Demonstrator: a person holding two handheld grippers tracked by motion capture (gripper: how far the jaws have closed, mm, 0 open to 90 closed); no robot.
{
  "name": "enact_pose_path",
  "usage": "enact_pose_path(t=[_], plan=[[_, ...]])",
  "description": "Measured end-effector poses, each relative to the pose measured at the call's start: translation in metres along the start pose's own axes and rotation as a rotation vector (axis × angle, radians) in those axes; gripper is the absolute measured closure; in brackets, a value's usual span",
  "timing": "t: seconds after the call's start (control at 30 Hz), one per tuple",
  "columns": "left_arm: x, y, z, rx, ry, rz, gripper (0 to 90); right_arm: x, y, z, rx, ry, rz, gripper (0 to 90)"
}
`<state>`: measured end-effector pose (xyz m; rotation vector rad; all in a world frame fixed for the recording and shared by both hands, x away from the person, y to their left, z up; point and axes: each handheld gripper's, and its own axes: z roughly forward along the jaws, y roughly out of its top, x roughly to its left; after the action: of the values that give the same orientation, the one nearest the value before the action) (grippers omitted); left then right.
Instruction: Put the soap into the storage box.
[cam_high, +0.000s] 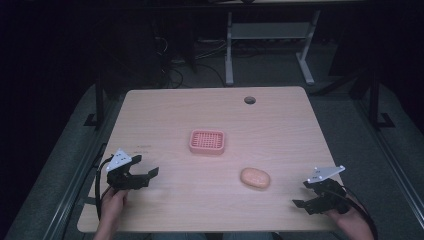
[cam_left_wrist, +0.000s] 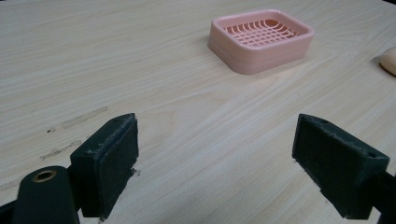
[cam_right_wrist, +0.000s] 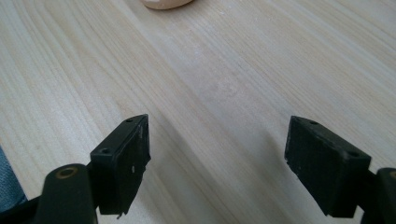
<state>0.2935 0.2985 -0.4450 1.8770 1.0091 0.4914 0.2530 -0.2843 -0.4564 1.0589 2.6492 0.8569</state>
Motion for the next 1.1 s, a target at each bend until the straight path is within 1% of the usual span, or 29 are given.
enact_pose_path(t=[0.1, 0.33, 0.6, 0.67, 0.7, 0.77, 1.1], plan=[[0.000, 0.000, 0.000, 0.002, 0.000, 0.003, 14.3, 0.000, 0.001, 0.001, 0.006, 0.001, 0.002, 21.8], [-0.001, -0.001, 0.000, 0.003, -0.002, 0.002, 14.3, 0.002, 0.008, 0.002, 0.014, -0.002, -0.024, 21.8], [0.000, -0.001, -0.002, 0.001, -0.002, 0.000, 14.3, 0.007, 0.025, 0.000, 0.043, -0.008, -0.066, 21.7], [0.000, -0.002, -0.002, 0.001, -0.002, 0.001, 14.3, 0.007, 0.027, 0.001, 0.046, -0.004, -0.074, 21.8], [0.000, -0.002, -0.001, 0.001, -0.001, -0.001, 14.2, 0.008, 0.032, 0.001, 0.060, 0.003, -0.083, 21.7], [0.000, -0.002, -0.001, 0.004, -0.002, 0.001, 14.2, 0.007, 0.035, 0.002, 0.067, 0.006, -0.094, 21.7], [0.000, -0.002, -0.001, 0.002, 0.000, -0.006, 14.3, 0.008, 0.060, 0.003, 0.098, 0.026, -0.123, 19.5]])
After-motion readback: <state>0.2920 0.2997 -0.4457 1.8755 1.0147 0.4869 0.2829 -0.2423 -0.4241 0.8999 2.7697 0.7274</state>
